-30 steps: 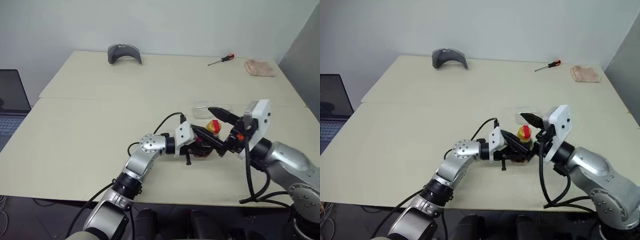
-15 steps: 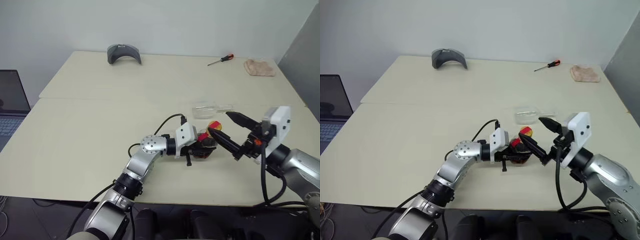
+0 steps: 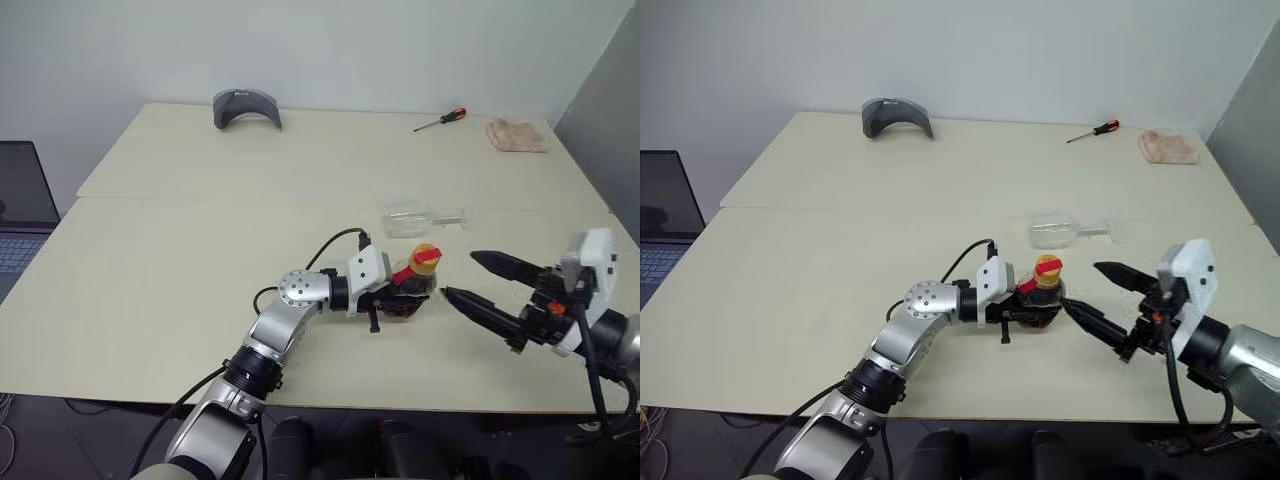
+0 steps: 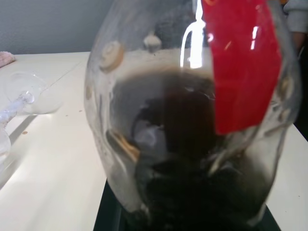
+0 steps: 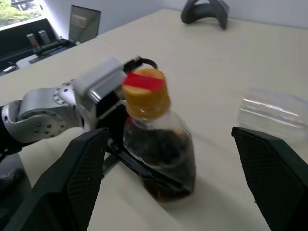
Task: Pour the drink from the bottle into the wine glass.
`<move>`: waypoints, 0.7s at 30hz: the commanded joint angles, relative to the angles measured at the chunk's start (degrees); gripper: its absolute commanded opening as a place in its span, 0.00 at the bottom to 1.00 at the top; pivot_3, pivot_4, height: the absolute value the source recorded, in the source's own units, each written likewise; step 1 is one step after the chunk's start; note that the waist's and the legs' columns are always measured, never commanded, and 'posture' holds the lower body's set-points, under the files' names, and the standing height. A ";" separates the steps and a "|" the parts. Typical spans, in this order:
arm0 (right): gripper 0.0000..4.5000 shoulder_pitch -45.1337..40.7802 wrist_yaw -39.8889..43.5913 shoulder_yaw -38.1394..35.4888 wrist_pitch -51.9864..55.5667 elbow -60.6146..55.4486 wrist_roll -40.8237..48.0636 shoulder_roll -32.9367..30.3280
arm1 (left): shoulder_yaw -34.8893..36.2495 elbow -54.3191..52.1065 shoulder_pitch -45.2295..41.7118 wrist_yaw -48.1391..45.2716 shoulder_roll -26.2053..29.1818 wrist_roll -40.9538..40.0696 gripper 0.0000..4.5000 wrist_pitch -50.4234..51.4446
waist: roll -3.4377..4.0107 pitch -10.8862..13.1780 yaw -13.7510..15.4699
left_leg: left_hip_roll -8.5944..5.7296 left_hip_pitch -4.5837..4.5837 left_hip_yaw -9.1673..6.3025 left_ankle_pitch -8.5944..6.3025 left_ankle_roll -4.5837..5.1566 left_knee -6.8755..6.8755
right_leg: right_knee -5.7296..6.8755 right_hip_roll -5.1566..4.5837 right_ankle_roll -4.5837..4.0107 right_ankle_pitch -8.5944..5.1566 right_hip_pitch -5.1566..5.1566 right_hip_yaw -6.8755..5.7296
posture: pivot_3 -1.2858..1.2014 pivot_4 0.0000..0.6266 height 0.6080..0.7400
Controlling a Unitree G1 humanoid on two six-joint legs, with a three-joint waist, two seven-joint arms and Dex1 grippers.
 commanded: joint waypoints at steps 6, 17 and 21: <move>0.97 -11.39 -8.99 10.38 -3.20 0.91 -6.85 4.66 | 0.18 -1.75 -1.23 0.00 -0.98 -0.75 0.18 -1.57 | 0.00 0.00 0.05 | 0.00 -0.01 -0.02 0.00 0.00 -0.01 | -0.02 0.00 -0.03 0.02 0.00 -0.01 | 0.52 0.24 1.00; 0.97 -6.40 -5.01 7.63 -5.29 2.57 -9.64 4.31 | 0.45 -1.61 -1.07 0.19 -0.79 -0.70 0.18 -1.74 | 0.00 0.00 0.15 | -0.01 -0.03 -0.01 0.00 0.00 -0.01 | -0.05 -0.04 -0.24 0.14 0.00 -0.02 | 0.52 0.24 1.00; 0.97 -1.91 -2.44 4.11 -5.73 2.62 -8.34 3.38 | 0.46 -1.45 -1.16 0.12 -0.77 -0.75 0.18 -1.81 | 0.00 0.00 0.16 | -0.01 -0.03 0.00 0.00 0.00 0.00 | -0.06 -0.04 -0.24 0.14 0.00 -0.01 | 0.52 0.24 1.00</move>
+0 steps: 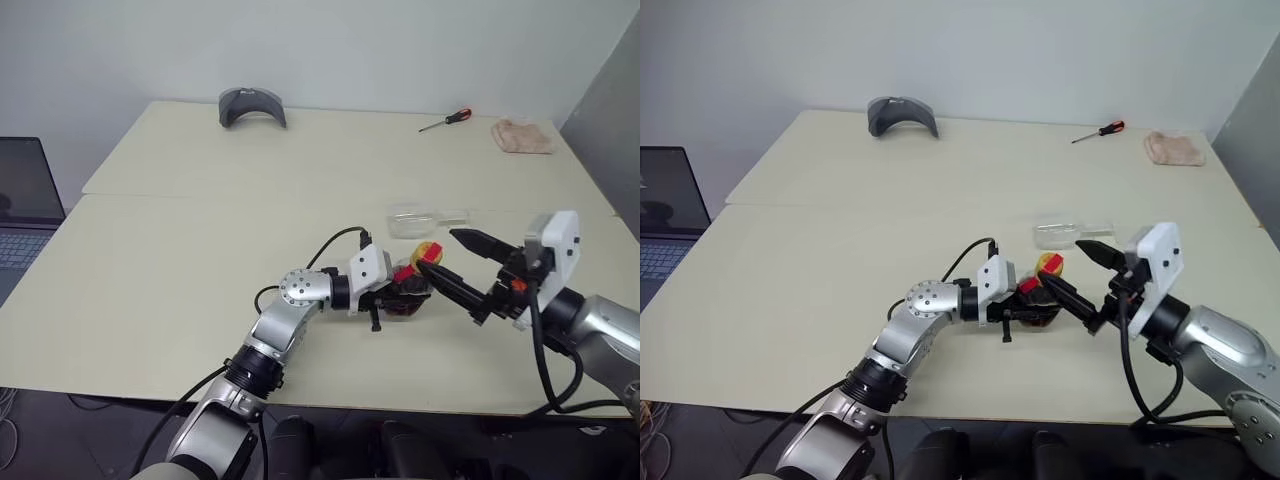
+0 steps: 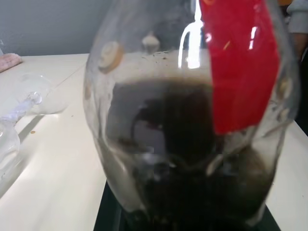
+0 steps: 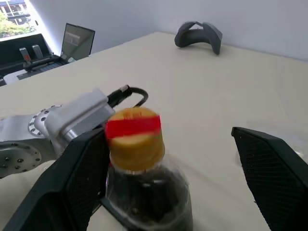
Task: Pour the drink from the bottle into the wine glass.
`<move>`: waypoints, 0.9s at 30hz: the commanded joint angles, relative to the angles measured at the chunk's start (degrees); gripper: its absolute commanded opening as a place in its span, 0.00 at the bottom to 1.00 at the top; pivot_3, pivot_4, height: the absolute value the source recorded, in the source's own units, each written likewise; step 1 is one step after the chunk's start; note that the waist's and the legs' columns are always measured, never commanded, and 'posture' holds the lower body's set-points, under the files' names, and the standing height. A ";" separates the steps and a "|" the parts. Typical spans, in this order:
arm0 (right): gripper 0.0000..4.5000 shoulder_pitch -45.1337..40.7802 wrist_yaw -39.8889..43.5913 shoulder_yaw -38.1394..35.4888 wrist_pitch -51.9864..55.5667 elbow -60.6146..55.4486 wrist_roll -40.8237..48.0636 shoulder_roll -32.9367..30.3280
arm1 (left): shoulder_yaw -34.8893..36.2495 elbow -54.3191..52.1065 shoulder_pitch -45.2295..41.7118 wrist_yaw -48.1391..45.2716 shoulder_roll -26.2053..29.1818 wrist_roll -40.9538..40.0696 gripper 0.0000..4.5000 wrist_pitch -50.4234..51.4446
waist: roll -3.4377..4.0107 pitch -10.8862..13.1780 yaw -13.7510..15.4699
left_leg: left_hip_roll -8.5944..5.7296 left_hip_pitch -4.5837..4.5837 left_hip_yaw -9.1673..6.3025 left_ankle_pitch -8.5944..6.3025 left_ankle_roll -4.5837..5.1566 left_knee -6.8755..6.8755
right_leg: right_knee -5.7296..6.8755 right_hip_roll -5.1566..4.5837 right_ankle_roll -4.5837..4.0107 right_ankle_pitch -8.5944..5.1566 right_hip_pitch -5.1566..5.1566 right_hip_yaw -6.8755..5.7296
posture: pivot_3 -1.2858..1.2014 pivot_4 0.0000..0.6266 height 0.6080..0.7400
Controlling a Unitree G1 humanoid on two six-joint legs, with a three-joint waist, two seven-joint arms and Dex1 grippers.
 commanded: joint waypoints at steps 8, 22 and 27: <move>0.97 8.30 4.88 -12.22 0.86 -0.51 9.33 -4.41 | 0.45 -1.61 -1.18 -0.30 -0.51 -0.88 0.18 -1.48 | 0.01 0.00 -0.07 | 0.01 0.01 0.00 0.00 0.00 0.00 | 0.02 0.01 0.00 0.00 0.01 0.01 | 0.52 0.24 1.00; 0.97 0.99 -1.10 -6.63 0.31 0.10 10.26 -3.27 | 4.88 0.43 -1.81 6.36 -0.48 -0.47 0.18 -1.08 | 0.00 0.00 -0.06 | 0.01 0.01 -0.01 0.00 0.00 0.00 | 0.01 0.02 0.16 -0.09 0.01 0.01 | 0.52 0.24 1.00; 0.97 0.95 1.94 -5.38 1.93 -0.07 14.70 -6.13 | 9.18 1.61 -0.66 12.59 1.55 0.55 0.18 -1.44 | 0.00 0.00 -0.13 | 0.03 0.02 -0.02 0.00 0.00 0.00 | 0.02 0.03 0.07 -0.04 0.01 0.01 | 0.52 0.24 1.00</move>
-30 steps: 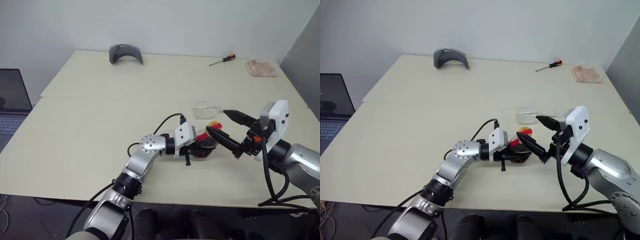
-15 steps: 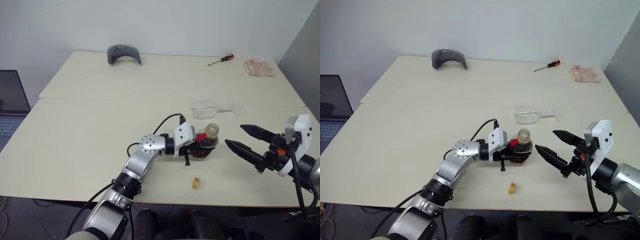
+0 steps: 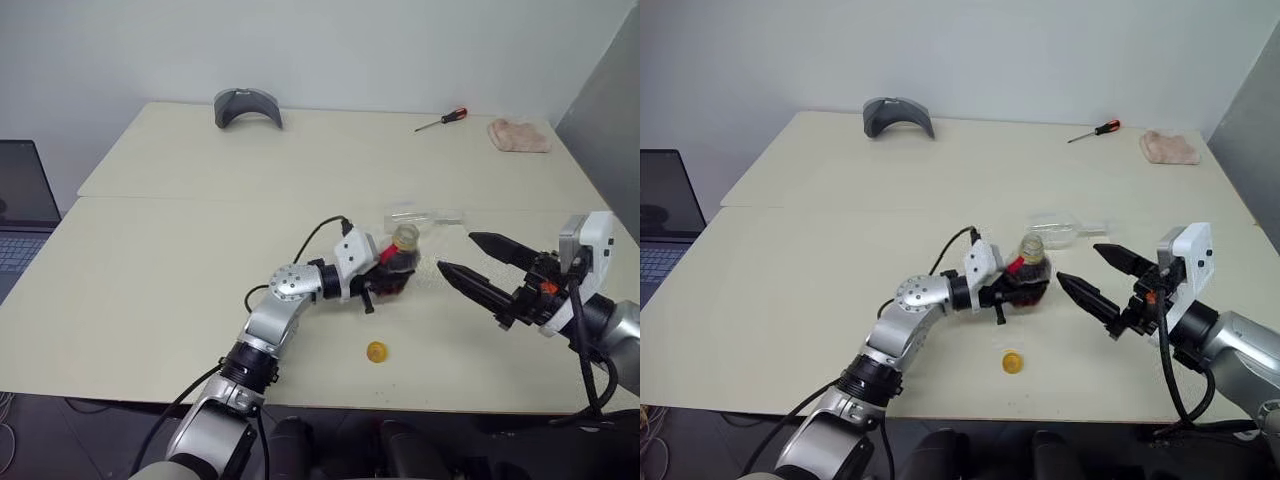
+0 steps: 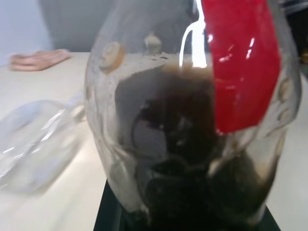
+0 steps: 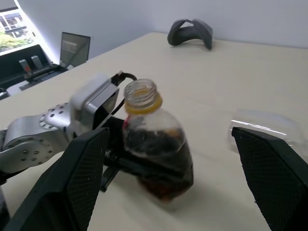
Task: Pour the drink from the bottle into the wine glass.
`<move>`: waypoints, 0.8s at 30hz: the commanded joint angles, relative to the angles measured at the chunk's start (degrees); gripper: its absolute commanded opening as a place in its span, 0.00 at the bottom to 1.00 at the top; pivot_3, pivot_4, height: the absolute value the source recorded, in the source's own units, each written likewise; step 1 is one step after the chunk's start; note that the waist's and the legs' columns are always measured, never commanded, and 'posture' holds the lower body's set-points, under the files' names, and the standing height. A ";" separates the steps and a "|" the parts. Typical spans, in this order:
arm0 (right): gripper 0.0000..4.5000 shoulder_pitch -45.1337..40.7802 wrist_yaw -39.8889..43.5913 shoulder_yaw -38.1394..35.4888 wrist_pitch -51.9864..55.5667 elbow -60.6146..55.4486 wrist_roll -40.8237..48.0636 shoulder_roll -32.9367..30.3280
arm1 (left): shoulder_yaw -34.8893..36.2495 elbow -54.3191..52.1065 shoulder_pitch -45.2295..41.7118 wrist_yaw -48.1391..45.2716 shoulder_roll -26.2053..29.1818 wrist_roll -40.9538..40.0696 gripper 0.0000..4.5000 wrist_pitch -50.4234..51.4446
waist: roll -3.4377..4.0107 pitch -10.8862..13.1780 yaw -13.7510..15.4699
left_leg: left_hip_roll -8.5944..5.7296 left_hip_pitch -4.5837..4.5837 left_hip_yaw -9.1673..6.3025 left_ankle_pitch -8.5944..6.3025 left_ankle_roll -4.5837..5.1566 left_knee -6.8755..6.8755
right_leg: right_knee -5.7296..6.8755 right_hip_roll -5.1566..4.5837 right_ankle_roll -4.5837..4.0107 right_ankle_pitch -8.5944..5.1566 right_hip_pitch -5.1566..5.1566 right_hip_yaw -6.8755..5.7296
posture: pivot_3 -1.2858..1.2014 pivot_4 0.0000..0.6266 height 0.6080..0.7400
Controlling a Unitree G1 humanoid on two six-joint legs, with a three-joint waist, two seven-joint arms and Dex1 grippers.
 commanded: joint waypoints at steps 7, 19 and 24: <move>0.97 -9.73 6.61 11.21 -0.59 1.53 -4.77 -2.13 | 12.56 2.83 -0.11 17.08 2.40 1.08 0.18 -0.72 | -0.03 0.02 -0.12 | 0.00 0.01 -0.01 0.00 0.00 0.01 | 0.00 -0.02 -0.06 0.04 0.00 -0.01 | 0.52 0.24 1.00; 0.97 -26.84 17.12 32.96 -6.70 14.77 -27.24 7.65 | 23.71 21.76 -7.17 26.84 9.24 0.97 0.18 -8.11 | -0.10 0.04 0.39 | -0.05 -0.03 -0.03 0.00 -0.01 0.03 | 0.03 -0.18 -0.08 0.06 -0.06 -0.12 | 0.52 0.24 1.00; 0.97 -29.00 19.40 36.06 -8.12 17.35 -32.00 11.68 | 25.26 30.21 -10.74 26.75 10.95 0.53 0.18 -13.09 | -0.11 0.05 0.30 | -0.06 -0.04 -0.02 0.00 -0.01 0.03 | 0.06 -0.23 -0.09 0.06 -0.08 -0.13 | 0.52 0.24 1.00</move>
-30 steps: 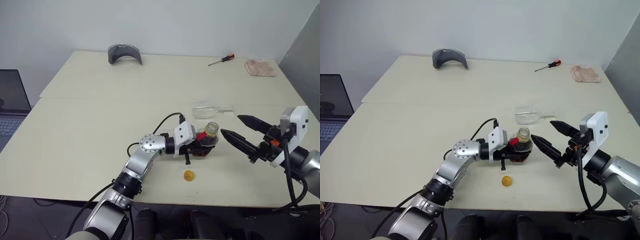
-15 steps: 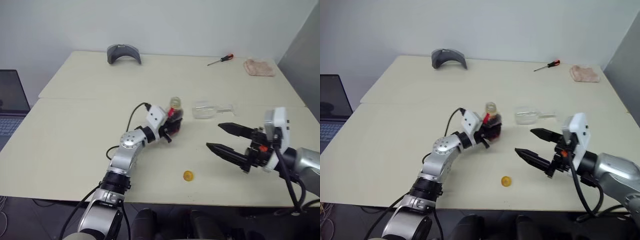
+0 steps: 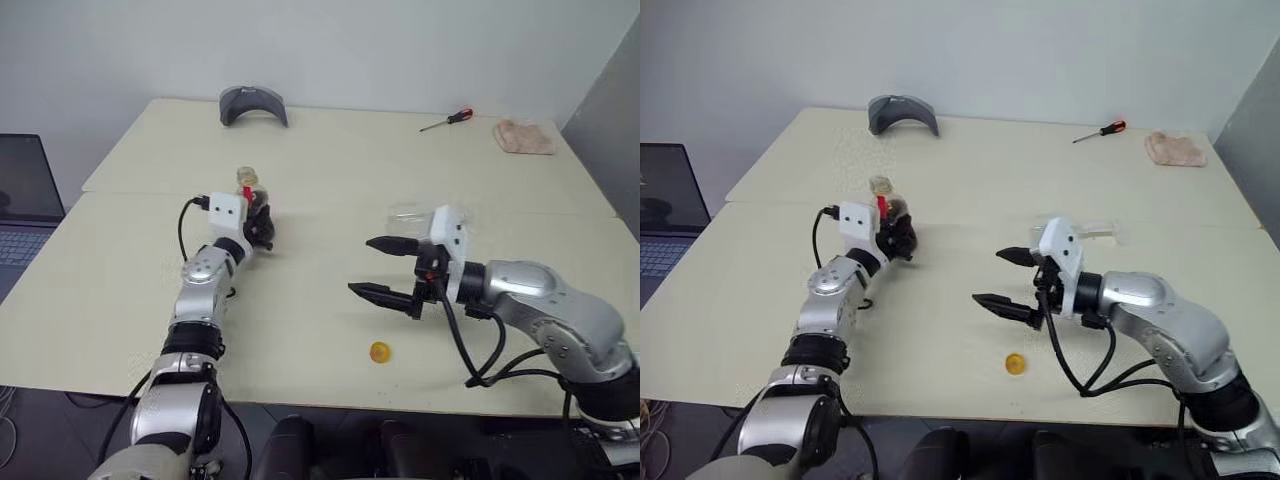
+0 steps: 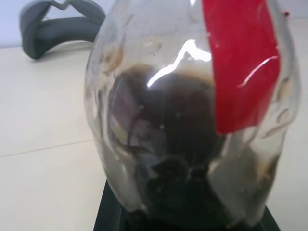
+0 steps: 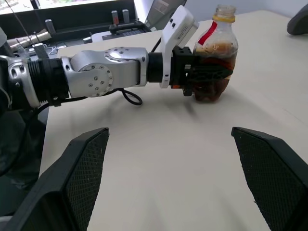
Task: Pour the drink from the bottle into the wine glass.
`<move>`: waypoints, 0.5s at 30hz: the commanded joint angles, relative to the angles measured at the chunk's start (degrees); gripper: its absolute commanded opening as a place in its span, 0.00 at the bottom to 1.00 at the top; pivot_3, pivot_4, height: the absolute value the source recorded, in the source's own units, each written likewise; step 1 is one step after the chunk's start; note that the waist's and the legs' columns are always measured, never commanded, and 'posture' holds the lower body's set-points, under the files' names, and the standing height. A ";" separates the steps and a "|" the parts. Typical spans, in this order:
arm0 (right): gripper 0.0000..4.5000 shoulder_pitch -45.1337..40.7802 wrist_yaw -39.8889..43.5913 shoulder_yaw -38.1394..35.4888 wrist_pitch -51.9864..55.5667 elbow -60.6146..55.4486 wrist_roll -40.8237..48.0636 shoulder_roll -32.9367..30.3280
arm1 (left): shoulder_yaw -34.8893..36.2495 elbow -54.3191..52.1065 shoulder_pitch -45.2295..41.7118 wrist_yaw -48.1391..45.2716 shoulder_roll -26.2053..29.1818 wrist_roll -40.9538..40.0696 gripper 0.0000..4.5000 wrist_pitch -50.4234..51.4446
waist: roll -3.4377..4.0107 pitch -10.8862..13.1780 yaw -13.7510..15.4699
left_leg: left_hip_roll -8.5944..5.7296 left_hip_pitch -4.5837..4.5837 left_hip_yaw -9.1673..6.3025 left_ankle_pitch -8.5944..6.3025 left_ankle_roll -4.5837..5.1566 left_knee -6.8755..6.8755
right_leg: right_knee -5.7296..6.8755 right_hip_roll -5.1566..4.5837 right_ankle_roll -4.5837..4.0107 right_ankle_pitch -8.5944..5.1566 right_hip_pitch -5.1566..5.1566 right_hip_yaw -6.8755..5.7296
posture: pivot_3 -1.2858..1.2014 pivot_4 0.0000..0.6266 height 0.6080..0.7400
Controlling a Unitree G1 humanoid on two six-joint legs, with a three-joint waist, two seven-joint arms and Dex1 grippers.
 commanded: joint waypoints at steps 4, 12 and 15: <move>0.97 -2.62 2.82 1.34 -1.48 0.30 -3.87 3.05 | 2.03 8.17 -4.92 0.40 1.37 -0.62 0.18 -6.53 | 0.00 0.00 -0.14 | -0.01 0.00 0.01 0.00 0.00 0.01 | 0.04 -0.04 -0.01 0.00 -0.01 -0.01 | 0.52 0.24 1.00; 0.97 -2.63 3.88 0.94 -0.07 -0.58 -5.24 4.56 | 3.19 13.73 -5.45 1.47 0.54 -0.79 0.47 -8.81 | 0.00 -0.01 -0.26 | -0.01 0.02 0.00 0.00 0.00 0.00 | 0.07 -0.05 -0.01 0.00 -0.01 -0.03 | 0.52 0.24 1.00; 0.97 -2.29 4.04 0.44 0.47 -1.17 -5.24 4.63 | 3.26 12.93 -4.52 1.42 0.19 -1.02 0.70 -8.94 | 0.00 -0.01 -0.26 | -0.01 0.02 0.00 0.00 -0.01 0.00 | 0.08 -0.05 -0.01 0.00 -0.02 -0.03 | 0.52 0.24 1.00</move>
